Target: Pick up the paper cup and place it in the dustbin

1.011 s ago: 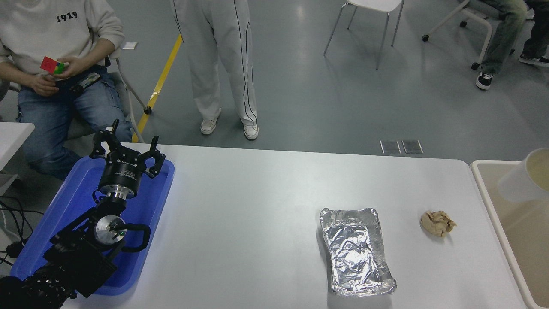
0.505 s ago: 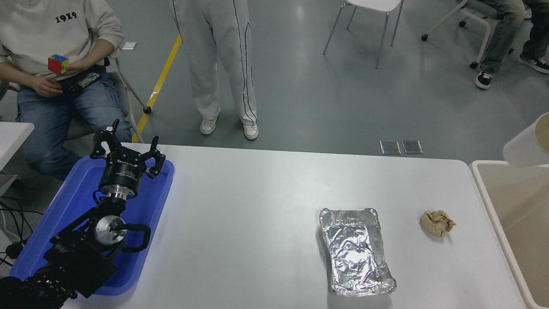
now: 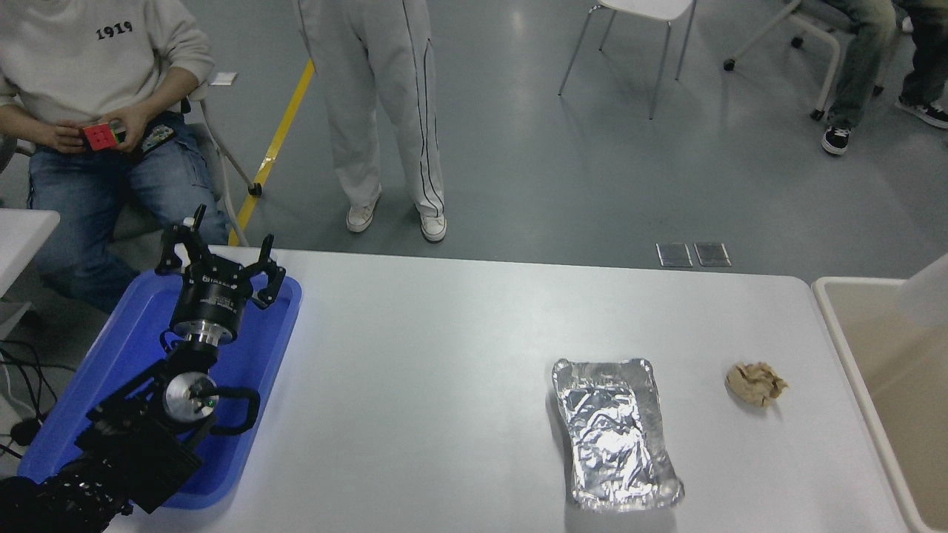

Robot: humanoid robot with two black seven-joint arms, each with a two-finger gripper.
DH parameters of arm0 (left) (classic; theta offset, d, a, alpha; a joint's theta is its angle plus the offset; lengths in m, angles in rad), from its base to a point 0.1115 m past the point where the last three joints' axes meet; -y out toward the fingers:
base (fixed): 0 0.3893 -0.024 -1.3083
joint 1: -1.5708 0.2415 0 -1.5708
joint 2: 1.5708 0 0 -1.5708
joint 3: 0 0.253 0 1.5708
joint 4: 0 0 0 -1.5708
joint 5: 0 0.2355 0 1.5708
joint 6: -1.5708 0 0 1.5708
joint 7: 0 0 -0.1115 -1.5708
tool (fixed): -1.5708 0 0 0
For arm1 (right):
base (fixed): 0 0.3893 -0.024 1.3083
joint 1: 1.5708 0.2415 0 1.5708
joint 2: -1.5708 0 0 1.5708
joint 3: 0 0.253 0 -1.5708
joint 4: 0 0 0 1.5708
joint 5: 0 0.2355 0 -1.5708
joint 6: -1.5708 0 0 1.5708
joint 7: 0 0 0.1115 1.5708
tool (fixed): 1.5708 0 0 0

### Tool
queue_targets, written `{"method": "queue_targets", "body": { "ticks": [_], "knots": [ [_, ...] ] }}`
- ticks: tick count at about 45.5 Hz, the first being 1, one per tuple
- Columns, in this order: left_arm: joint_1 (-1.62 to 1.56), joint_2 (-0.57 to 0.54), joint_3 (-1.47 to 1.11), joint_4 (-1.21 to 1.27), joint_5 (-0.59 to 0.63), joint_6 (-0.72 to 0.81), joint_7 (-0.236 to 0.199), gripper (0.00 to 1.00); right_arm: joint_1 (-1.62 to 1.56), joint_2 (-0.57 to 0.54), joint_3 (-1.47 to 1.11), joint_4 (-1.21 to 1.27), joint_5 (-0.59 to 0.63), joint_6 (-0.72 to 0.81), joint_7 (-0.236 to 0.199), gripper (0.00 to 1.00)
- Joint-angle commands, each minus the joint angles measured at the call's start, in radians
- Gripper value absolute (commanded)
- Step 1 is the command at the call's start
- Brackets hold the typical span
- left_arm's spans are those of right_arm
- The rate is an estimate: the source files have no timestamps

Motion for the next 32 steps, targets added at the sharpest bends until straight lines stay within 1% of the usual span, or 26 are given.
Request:
{"method": "queue_targets", "body": {
  "ticks": [1, 2, 3, 7, 12, 14, 15, 16, 18, 23, 26, 28, 29, 32],
  "knots": [
    [0.0, 0.001, 0.0, 0.0, 0.0, 0.0, 0.0, 1.0, -0.217, -0.046, 0.033, -0.087, 0.143, -0.14, -0.001, 0.0],
    [0.0, 0.001, 0.0, 0.0, 0.0, 0.0, 0.0, 1.0, -0.243, -0.043, 0.036, -0.092, 0.17, -0.163, -0.003, 0.0],
    [0.0, 0.001, 0.0, 0.0, 0.0, 0.0, 0.0, 1.0, -0.3, -0.043, 0.042, -0.102, 0.234, -0.228, -0.003, 0.0],
    [0.0, 0.001, 0.0, 0.0, 0.0, 0.0, 0.0, 1.0, -0.403, -0.041, 0.051, -0.138, 0.33, -0.356, -0.004, 0.0],
    [0.0, -0.001, 0.0, 0.0, 0.0, 0.0, 0.0, 1.0, -0.541, -0.035, 0.119, -0.185, 0.384, -0.491, -0.007, 0.0],
    [0.0, 0.0, 0.0, 0.0, 0.0, 0.0, 0.0, 1.0, -0.593, -0.032, 0.155, -0.214, 0.385, -0.528, -0.023, 0.0],
    [0.0, 0.001, 0.0, 0.0, 0.0, 0.0, 0.0, 1.0, -0.616, -0.031, 0.174, -0.23, 0.385, -0.539, -0.038, 0.0],
    [0.0, -0.001, 0.0, 0.0, 0.0, 0.0, 0.0, 1.0, -0.662, -0.031, 0.213, -0.269, 0.388, -0.557, -0.079, 0.0],
    [0.0, -0.001, 0.0, 0.0, 0.0, 0.0, 0.0, 1.0, -0.706, -0.031, 0.257, -0.32, 0.39, -0.563, -0.131, 0.0],
    [0.0, 0.001, 0.0, 0.0, 0.0, 0.0, -0.002, 1.0, -0.828, -0.026, 0.387, -0.441, 0.393, -0.565, -0.295, 0.0],
    [0.0, -0.001, 0.0, 0.0, 0.0, 0.0, -0.002, 1.0, -0.897, -0.023, 0.494, -0.497, 0.393, -0.567, -0.374, 0.0],
    [0.0, -0.001, 0.0, 0.0, 0.0, 0.0, -0.002, 1.0, -0.953, -0.021, 0.559, -0.529, 0.393, -0.567, -0.406, 0.0],
    [0.0, -0.001, 0.0, 0.0, 0.0, 0.0, -0.002, 1.0, -0.984, -0.018, 0.585, -0.544, 0.393, -0.567, -0.415, 0.0],
    [0.0, 0.0, 0.0, 0.0, 0.0, 0.0, 0.0, 1.0, -1.068, 0.012, 0.663, -0.595, 0.387, -0.567, -0.425, 0.0]
  ]
}}
